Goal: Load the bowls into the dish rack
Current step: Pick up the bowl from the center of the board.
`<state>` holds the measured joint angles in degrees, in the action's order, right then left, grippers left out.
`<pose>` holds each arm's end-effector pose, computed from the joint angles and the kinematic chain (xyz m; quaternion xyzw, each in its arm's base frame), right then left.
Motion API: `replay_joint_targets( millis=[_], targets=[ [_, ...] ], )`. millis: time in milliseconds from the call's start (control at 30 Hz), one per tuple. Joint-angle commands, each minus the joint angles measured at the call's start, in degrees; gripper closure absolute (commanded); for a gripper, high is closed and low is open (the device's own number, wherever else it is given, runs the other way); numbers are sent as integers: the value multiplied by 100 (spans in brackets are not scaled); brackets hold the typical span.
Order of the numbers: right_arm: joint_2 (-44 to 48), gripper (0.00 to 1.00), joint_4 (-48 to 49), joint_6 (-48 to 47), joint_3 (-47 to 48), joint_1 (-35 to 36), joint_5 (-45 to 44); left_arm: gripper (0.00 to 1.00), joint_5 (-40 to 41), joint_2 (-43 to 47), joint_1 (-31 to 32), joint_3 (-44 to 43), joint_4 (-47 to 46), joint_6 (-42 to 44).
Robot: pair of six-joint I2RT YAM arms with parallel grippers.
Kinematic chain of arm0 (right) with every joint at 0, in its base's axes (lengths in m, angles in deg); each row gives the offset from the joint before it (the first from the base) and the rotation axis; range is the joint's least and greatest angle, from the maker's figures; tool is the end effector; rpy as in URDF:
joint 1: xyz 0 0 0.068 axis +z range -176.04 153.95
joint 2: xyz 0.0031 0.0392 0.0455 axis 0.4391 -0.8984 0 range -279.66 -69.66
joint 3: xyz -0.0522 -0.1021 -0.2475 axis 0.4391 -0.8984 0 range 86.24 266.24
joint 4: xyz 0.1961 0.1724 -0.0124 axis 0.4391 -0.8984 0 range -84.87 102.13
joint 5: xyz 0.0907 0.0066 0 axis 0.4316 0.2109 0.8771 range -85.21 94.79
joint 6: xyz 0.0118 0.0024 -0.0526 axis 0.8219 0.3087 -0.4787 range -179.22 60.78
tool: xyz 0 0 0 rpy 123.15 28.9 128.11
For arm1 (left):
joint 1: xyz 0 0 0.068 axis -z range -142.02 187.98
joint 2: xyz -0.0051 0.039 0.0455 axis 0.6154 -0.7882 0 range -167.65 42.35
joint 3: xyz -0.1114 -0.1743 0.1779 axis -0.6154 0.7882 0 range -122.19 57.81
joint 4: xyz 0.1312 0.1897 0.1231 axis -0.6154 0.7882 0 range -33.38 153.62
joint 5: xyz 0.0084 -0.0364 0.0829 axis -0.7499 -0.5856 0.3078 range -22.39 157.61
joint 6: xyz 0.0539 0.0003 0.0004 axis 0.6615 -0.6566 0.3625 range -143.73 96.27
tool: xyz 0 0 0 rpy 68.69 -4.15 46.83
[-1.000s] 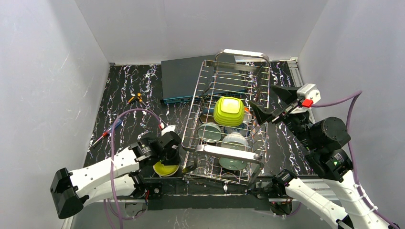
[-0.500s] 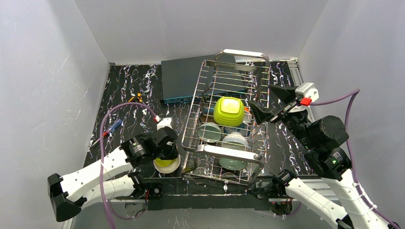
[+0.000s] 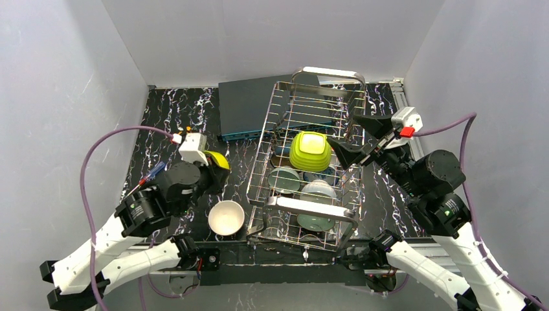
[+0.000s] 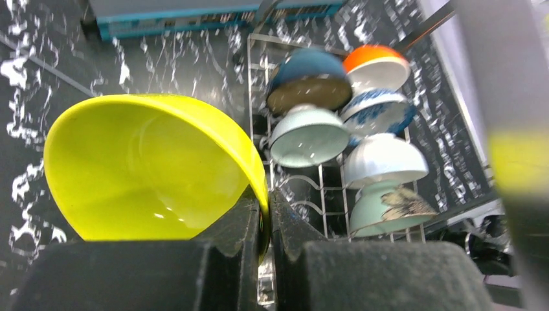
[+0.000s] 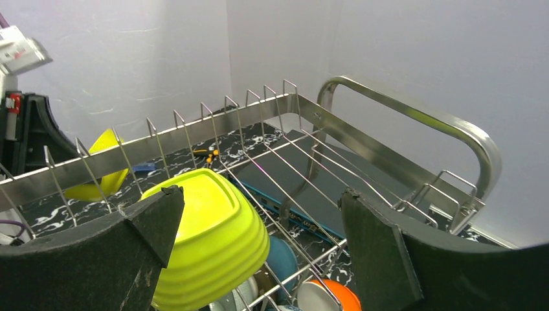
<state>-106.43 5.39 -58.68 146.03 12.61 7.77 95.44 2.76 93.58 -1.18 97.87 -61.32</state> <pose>0.0893 0.0736 0.4532 -0.2155 0.5600 0.2830 0.7482 0.0847 -0.0944 0.3805 -0.0072 0.8152 -0.2581 0.5185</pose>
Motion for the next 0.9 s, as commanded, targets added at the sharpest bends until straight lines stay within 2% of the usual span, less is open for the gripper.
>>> replay_joint_targets(
  millis=[0,200,367,500,667,867],
  targets=[
    [-42,1,358,219,278,15,229,100,301,267,-29,-149,-960,754],
    [-7,1,353,278,237,11,211,100,-601,549,-24,791,-2459,631],
    [-3,1,315,327,218,11,227,100,-817,567,-24,1604,-3241,-432],
    [29,1,303,354,147,18,191,100,-1183,516,-23,2503,-4533,-1124],
    [116,1,204,361,110,11,116,100,-1277,113,-22,2815,-5194,-1557],
    [277,1,154,338,78,12,-72,100,-947,-289,95,3448,-6917,-2062]
  ],
)
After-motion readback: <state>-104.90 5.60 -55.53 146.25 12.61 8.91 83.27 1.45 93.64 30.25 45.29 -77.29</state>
